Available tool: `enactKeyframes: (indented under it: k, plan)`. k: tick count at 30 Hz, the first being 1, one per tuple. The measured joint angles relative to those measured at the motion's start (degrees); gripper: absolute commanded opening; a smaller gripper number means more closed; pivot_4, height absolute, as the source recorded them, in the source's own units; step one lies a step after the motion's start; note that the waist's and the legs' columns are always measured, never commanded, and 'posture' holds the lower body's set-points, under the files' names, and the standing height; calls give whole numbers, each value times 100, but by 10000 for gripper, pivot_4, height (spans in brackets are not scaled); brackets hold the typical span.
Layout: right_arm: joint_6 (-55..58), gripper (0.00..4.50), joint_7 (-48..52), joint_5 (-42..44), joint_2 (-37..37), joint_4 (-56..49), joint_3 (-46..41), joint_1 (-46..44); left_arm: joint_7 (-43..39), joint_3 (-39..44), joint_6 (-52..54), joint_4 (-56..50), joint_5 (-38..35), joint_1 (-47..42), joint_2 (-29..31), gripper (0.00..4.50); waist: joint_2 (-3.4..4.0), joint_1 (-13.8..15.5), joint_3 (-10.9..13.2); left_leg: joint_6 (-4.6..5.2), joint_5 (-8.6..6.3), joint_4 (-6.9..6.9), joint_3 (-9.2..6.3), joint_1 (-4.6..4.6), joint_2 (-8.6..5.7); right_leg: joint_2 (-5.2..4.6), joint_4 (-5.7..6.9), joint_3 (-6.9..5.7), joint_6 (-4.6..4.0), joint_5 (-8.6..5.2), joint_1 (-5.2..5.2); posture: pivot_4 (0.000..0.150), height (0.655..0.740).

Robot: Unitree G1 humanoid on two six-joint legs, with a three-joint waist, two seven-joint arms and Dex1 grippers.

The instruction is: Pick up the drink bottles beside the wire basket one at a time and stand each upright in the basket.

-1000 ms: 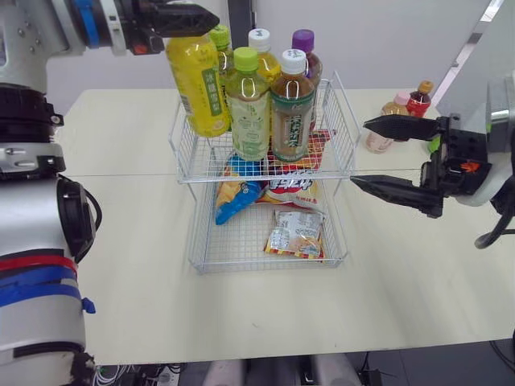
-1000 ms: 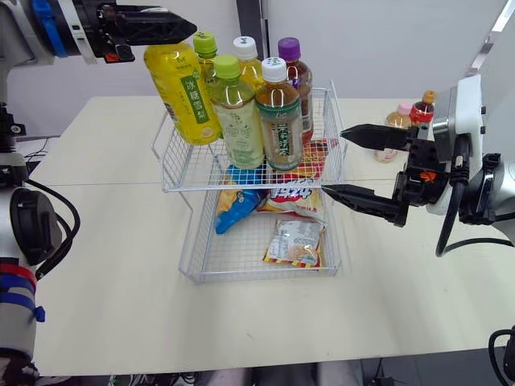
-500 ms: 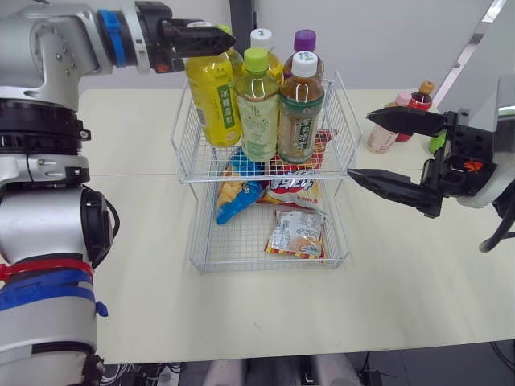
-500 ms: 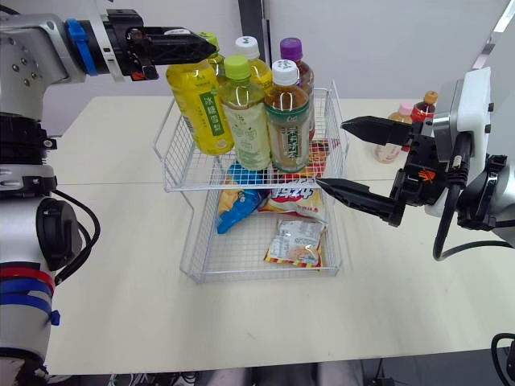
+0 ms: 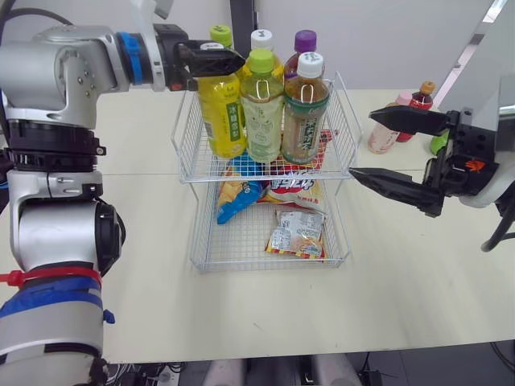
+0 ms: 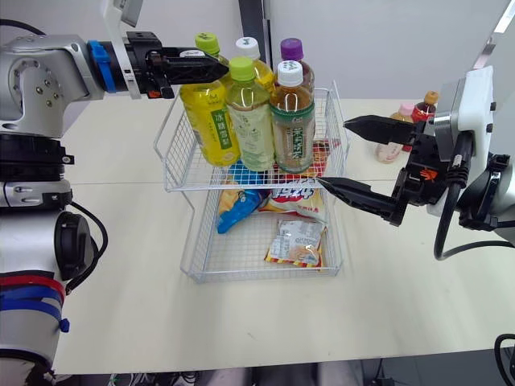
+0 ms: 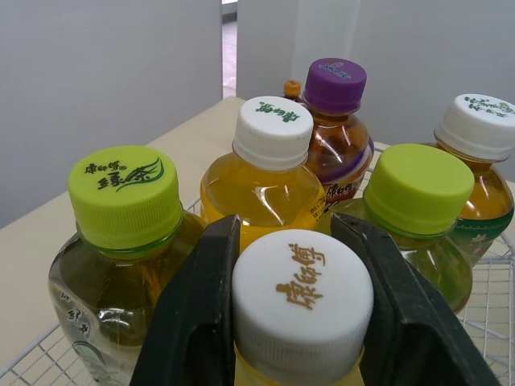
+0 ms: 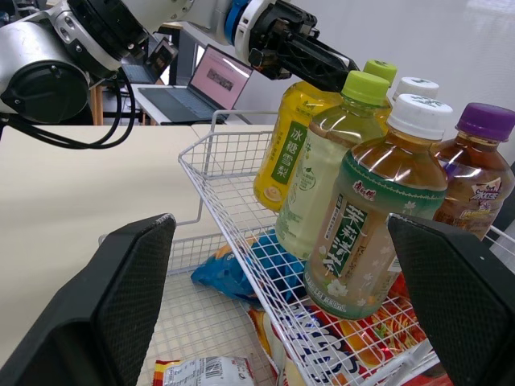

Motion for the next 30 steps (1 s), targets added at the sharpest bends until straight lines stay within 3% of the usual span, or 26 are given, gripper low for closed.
enactKeyframes:
  k: [15,25,30]
  plan:
    - [-25,45000,-32,95,-6,3,11,24,183,238,248,-215,-149,172,1,13785,0,-2,0,0,0,2,0,1,0,0,0,0,0,0,1,1500,7400]
    - [-38,45000,-36,76,-6,4,63,16,-16,236,105,-212,-162,246,99,44732,0,-8,0,0,0,3,0,1,1,1,1,0,0,0,2,1500,7400]
    - [-39,45000,-37,74,-6,4,66,-7,-67,237,83,-229,-162,246,317,44732,0,-9,0,0,0,3,1,2,1,0,1,1,0,0,2,1500,7400]
